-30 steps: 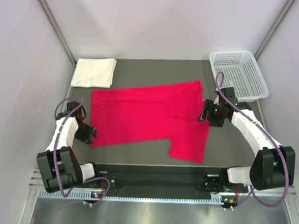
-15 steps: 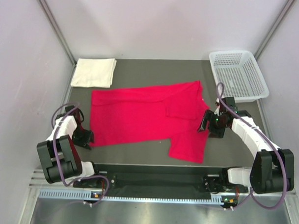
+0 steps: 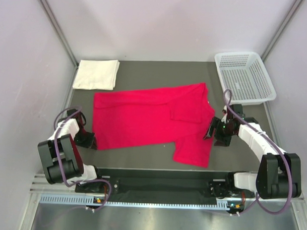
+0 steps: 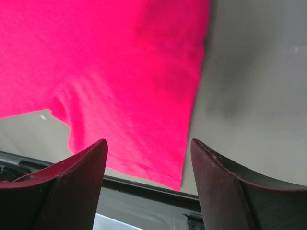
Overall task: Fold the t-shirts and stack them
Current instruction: Fold the tshirt
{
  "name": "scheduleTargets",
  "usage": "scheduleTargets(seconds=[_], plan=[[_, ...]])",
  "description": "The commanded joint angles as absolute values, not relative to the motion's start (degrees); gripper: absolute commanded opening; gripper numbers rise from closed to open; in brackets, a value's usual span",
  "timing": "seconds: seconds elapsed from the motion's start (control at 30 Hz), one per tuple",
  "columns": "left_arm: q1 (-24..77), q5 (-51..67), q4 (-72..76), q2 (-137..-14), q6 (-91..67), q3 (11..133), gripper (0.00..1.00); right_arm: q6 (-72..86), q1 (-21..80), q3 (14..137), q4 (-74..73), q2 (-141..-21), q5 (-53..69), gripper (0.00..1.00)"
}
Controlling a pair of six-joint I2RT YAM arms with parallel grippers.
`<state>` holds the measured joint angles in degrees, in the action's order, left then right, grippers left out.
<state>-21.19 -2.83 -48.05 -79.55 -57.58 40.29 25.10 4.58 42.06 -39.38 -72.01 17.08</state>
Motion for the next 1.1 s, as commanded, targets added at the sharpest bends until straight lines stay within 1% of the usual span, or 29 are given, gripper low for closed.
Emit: scheduleTargets(seconds=[0.0,0.03,0.07,0.17,0.2,0.3,0.47,0.57,0.67,0.77,0.8,0.83,0.87,0.9,1.07], plan=[[-22.0,-4.7,-45.0,-81.7,-56.5,37.7,0.1,26.6,3.4,39.7,-38.5,-71.5,17.5,0.67],[-22.1,-4.6,-45.0,-82.1,-56.0,38.3,0.03,27.2,3.0,38.5,-38.3,-71.4,17.5,0.65],[-22.1,-4.5,-45.1,-82.3,-54.9,38.6,0.0,27.6,3.0,37.8,-38.0,-71.3,17.8,0.62],[-22.1,-4.2,-45.8,-82.2,-53.4,39.5,0.0,29.1,2.9,35.4,-36.6,-71.5,17.8,0.54],[-22.1,-4.1,-45.9,-82.0,-52.9,39.5,0.0,29.4,2.9,34.9,-36.4,-71.8,18.1,0.49],[-22.1,-3.5,-46.1,-80.2,-52.1,39.5,0.0,30.7,3.0,32.4,-35.1,-71.7,18.5,0.45],[-22.1,-3.2,-45.6,-77.6,-51.0,39.5,0.0,32.3,3.2,28.2,-31.6,-71.5,16.4,0.42],[-22.1,-3.3,-45.6,-77.3,-50.4,39.6,0.0,32.9,3.2,27.9,-30.5,-72.6,16.1,0.34],[-22.1,-3.2,-45.6,-76.9,-50.2,39.7,0.0,33.6,3.3,28.2,-30.9,-72.3,13.7,0.28],[-22.1,-3.3,-46.1,-76.0,-50.2,40.0,0.0,34.3,3.3,28.4,-31.8,-71.5,11.9,0.2],[-22.1,-3.4,-46.2,-75.9,-50.2,39.9,0.0,34.5,3.3,28.2,-32.0,-70.9,11.7,0.14],[-22.1,-3.4,-46.4,-75.4,-50.2,40.0,0.0,35.1,3.3,28.0,-32.0,-70.7,11.3,0.09],[-22.1,-3.5,-46.8,-75.3,-50.2,40.1,0.0,35.2,3.3,28.0,-32.2,-70.5,11.3,0.03],[-22.1,-3.6,-47.3,-75.1,-50.2,40.3,0.0,35.2,3.3,28.2,-32.5,-69.7,11.3,0.01],[-22.1,-5.9,-50.5,-72.3,-50.8,41.1,0.0,34.9,3.3,29.2,-37.3,-64.6,12.0,0.0]])
